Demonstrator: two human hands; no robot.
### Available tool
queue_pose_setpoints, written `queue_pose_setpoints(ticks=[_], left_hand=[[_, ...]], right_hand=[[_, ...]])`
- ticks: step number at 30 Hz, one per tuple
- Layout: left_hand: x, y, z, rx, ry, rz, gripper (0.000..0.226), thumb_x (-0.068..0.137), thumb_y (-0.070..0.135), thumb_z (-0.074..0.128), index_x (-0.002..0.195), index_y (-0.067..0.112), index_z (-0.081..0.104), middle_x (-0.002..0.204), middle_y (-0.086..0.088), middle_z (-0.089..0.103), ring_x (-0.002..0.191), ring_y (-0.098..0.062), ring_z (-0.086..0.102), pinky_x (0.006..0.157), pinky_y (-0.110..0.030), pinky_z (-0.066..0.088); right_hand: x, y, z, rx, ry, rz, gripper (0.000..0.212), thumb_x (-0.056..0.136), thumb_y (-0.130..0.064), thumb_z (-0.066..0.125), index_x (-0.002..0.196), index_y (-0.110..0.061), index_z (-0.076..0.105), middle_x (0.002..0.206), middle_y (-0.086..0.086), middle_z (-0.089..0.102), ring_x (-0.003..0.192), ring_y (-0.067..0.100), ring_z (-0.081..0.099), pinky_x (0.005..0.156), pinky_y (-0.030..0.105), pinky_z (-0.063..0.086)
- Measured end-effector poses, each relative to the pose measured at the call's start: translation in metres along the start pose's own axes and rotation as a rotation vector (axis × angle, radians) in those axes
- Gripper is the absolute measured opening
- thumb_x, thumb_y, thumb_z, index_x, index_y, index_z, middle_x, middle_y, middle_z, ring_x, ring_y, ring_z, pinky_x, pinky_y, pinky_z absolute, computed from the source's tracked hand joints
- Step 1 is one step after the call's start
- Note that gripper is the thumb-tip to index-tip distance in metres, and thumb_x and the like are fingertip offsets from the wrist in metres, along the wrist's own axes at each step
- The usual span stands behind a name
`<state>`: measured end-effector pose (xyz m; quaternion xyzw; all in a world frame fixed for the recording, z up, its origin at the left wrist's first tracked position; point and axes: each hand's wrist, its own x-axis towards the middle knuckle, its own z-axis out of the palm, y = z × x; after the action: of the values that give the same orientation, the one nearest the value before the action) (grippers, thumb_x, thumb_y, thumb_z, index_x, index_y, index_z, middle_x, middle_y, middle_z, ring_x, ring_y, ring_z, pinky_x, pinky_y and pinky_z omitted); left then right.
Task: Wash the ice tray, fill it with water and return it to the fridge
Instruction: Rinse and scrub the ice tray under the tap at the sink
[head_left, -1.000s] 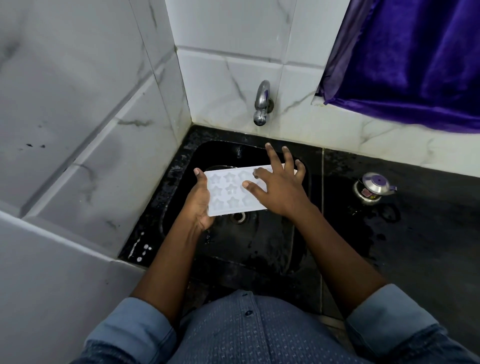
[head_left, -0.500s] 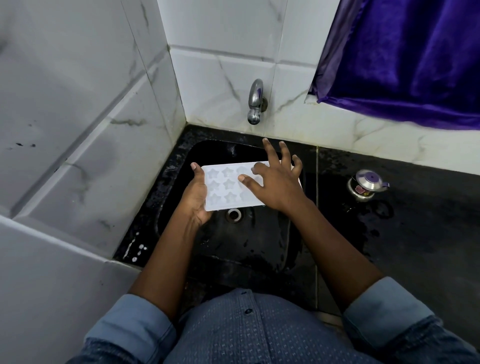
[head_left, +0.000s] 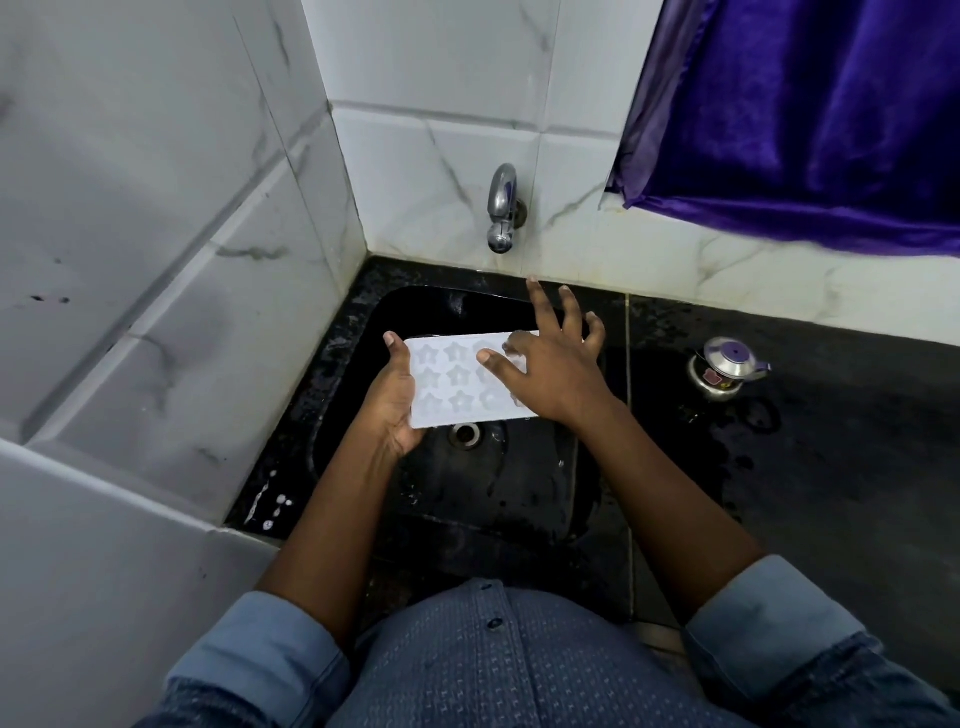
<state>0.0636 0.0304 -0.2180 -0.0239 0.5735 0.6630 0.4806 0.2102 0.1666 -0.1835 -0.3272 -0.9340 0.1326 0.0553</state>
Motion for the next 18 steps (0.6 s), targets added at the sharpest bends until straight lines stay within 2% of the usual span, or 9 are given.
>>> queue_pose_setpoints(ticks=[2, 4, 8, 12, 16, 18], left_hand=[[0.0001, -0.0019, -0.0012, 0.005, -0.005, -0.006, 0.094, 0.095, 0.083, 0.018, 0.134, 0.013, 0.067, 0.123, -0.017, 0.076, 0.111, -0.035, 0.076, 0.089, -0.048, 0.06], [-0.0005, -0.004, -0.0005, 0.004, -0.011, -0.007, 0.097, 0.094, 0.085, 0.017, 0.138, 0.013, 0.066, 0.127, -0.018, 0.074, 0.114, -0.036, 0.074, 0.093, -0.049, 0.059], [-0.0017, -0.001, -0.0017, -0.021, -0.007, -0.001, 0.096, 0.093, 0.085, 0.018, 0.138, 0.014, 0.065, 0.128, -0.017, 0.074, 0.115, -0.035, 0.074, 0.093, -0.049, 0.059], [-0.0036, -0.0015, -0.0045, -0.019, -0.008, 0.001, 0.093, 0.095, 0.083, 0.018, 0.137, 0.014, 0.066, 0.125, -0.016, 0.076, 0.112, -0.035, 0.075, 0.09, -0.05, 0.06], [-0.0081, -0.0001, -0.0043, -0.027, 0.0, -0.01, 0.089, 0.097, 0.08, 0.018, 0.131, 0.016, 0.068, 0.12, -0.015, 0.078, 0.106, -0.033, 0.077, 0.082, -0.046, 0.063], [-0.0093, 0.0008, -0.0044, -0.032, 0.0, -0.01, 0.088, 0.097, 0.08, 0.018, 0.13, 0.016, 0.068, 0.12, -0.016, 0.077, 0.106, -0.033, 0.077, 0.084, -0.047, 0.062]], right_hand=[[-0.0006, 0.0001, -0.0013, 0.004, -0.018, -0.007, 0.065, 0.096, -0.082, 0.031, 0.099, -0.033, 0.074, 0.176, -0.004, -0.007, 0.159, 0.029, -0.017, 0.121, 0.063, -0.005], [-0.0008, 0.0011, -0.0025, -0.024, -0.03, -0.011, 0.066, 0.095, -0.083, 0.031, 0.102, -0.034, 0.073, 0.176, -0.004, -0.009, 0.159, 0.03, -0.017, 0.121, 0.064, -0.005], [-0.0024, 0.0016, -0.0033, -0.039, -0.033, 0.001, 0.066, 0.093, -0.085, 0.03, 0.113, -0.038, 0.071, 0.175, -0.005, -0.01, 0.159, 0.031, -0.018, 0.122, 0.064, -0.005], [-0.0033, -0.0007, -0.0043, -0.037, -0.034, -0.014, 0.066, 0.094, -0.084, 0.029, 0.108, -0.037, 0.072, 0.176, -0.005, -0.009, 0.159, 0.031, -0.019, 0.122, 0.065, -0.006], [-0.0036, -0.0006, -0.002, -0.045, -0.037, -0.012, 0.066, 0.093, -0.085, 0.029, 0.112, -0.038, 0.071, 0.176, -0.005, -0.01, 0.159, 0.031, -0.019, 0.122, 0.065, -0.006], [-0.0036, -0.0009, -0.0021, -0.035, -0.041, -0.021, 0.066, 0.093, -0.085, 0.03, 0.11, -0.036, 0.072, 0.176, -0.005, -0.008, 0.159, 0.031, -0.019, 0.122, 0.065, -0.005]])
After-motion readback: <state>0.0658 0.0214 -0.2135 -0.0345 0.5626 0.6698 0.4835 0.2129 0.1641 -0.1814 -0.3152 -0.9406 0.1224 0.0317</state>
